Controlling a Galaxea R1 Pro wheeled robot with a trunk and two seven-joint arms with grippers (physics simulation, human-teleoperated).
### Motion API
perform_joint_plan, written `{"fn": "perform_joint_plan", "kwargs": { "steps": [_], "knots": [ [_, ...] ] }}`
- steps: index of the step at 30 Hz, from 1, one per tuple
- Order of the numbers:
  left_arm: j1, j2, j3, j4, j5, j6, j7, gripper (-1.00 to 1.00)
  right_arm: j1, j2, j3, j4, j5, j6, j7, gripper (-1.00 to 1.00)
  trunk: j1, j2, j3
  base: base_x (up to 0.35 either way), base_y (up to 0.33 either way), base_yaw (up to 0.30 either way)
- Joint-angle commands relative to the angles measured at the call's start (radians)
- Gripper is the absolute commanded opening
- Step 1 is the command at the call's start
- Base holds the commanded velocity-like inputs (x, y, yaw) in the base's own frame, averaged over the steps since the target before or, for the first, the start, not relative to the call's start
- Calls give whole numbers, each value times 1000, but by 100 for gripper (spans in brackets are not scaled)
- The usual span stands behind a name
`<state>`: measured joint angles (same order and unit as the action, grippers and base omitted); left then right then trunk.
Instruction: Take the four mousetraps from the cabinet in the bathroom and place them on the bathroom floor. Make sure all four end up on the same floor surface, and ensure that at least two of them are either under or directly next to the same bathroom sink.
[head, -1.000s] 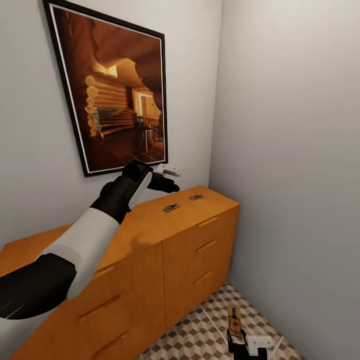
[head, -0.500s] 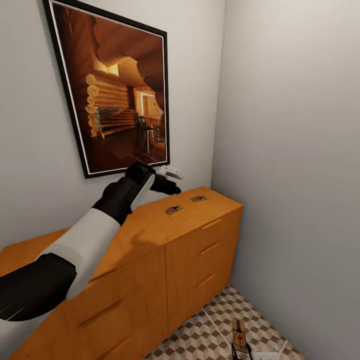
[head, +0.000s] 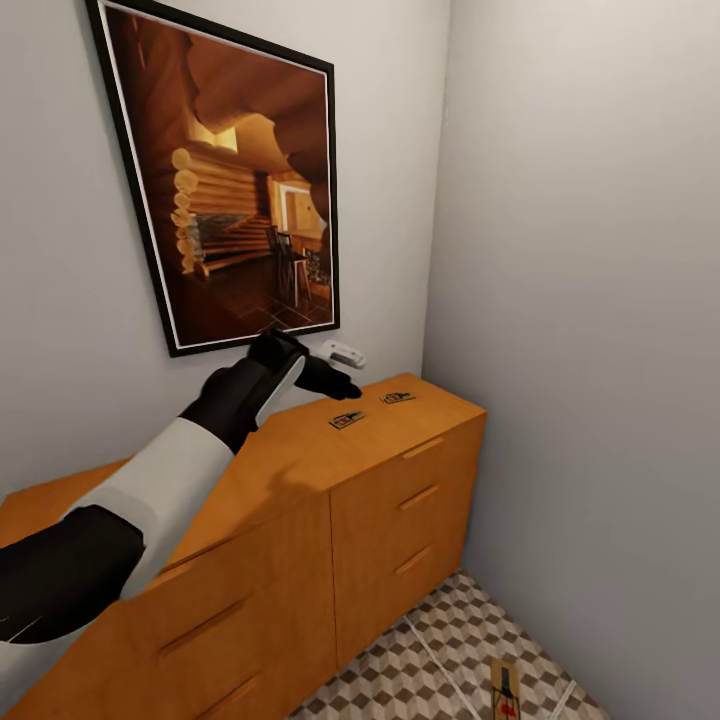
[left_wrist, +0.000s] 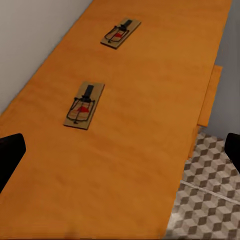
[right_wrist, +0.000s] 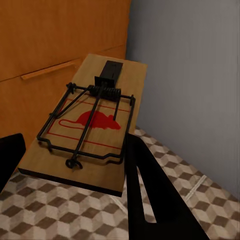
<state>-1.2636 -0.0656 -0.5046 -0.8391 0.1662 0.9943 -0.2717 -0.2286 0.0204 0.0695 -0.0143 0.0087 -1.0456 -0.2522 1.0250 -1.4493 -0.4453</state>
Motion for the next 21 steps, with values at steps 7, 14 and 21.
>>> {"fn": "perform_joint_plan", "kwargs": {
  "steps": [7,14,21],
  "knots": [
    [0,20,-18,4,6,-11,2,100,0,1,7,0,0,-2,-10,-100,0,-1,-1,4,1,0],
    [0,22,-53,6,6,-14,2,100,0,2,8,0,0,-2,-10,-100,0,-1,-1,114,46,0],
    [0,23,-77,23,7,-14,2,100,0,3,9,0,1,-2,-10,-100,0,-1,-1,155,7,0]
  ]
}}
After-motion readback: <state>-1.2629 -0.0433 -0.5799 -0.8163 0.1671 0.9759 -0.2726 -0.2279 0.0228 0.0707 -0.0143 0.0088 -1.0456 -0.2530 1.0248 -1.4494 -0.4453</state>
